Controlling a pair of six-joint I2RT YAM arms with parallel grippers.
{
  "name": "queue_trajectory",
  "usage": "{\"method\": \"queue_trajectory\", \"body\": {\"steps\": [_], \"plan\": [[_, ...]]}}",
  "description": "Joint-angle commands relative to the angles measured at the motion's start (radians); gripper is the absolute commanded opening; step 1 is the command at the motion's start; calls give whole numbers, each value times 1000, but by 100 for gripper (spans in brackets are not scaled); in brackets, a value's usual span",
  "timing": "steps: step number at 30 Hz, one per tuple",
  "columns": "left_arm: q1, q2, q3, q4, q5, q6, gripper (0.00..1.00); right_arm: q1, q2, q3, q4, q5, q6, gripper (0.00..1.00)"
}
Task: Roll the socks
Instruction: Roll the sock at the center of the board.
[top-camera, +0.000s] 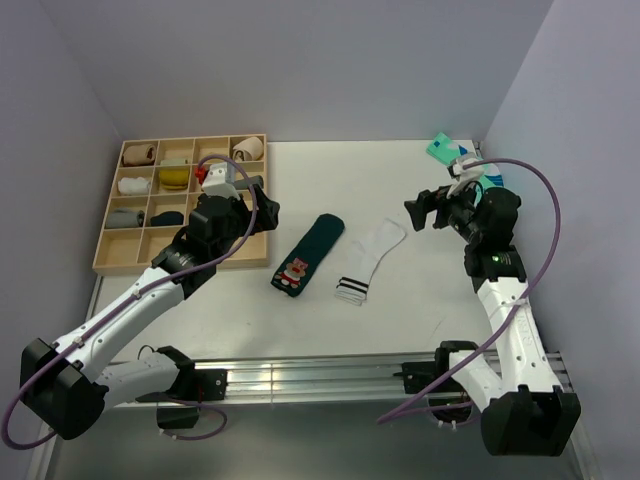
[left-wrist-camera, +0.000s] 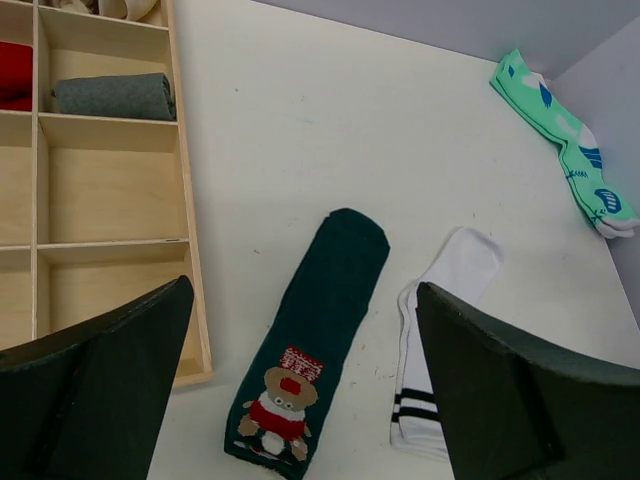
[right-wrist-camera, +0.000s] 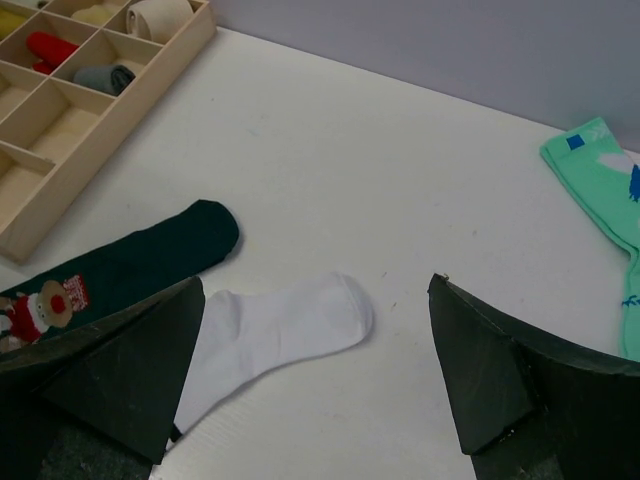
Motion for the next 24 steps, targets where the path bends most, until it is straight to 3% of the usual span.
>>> {"method": "queue_trajectory", "body": {"steps": [1, 6, 9, 24], "plan": [[-3, -6, 34, 27, 10, 17, 100, -4, -38, 25, -11, -19, -67, 100], [-1, -5, 24, 40, 17, 5, 100, 1, -56, 15, -60, -28, -146, 100], [-3, 1, 13, 51, 30, -8, 100, 22, -46, 19, -114, -43, -206, 95], [-3, -14, -19, 65, 51, -66, 99, 513, 178, -34, -335, 163, -338, 77]]}}
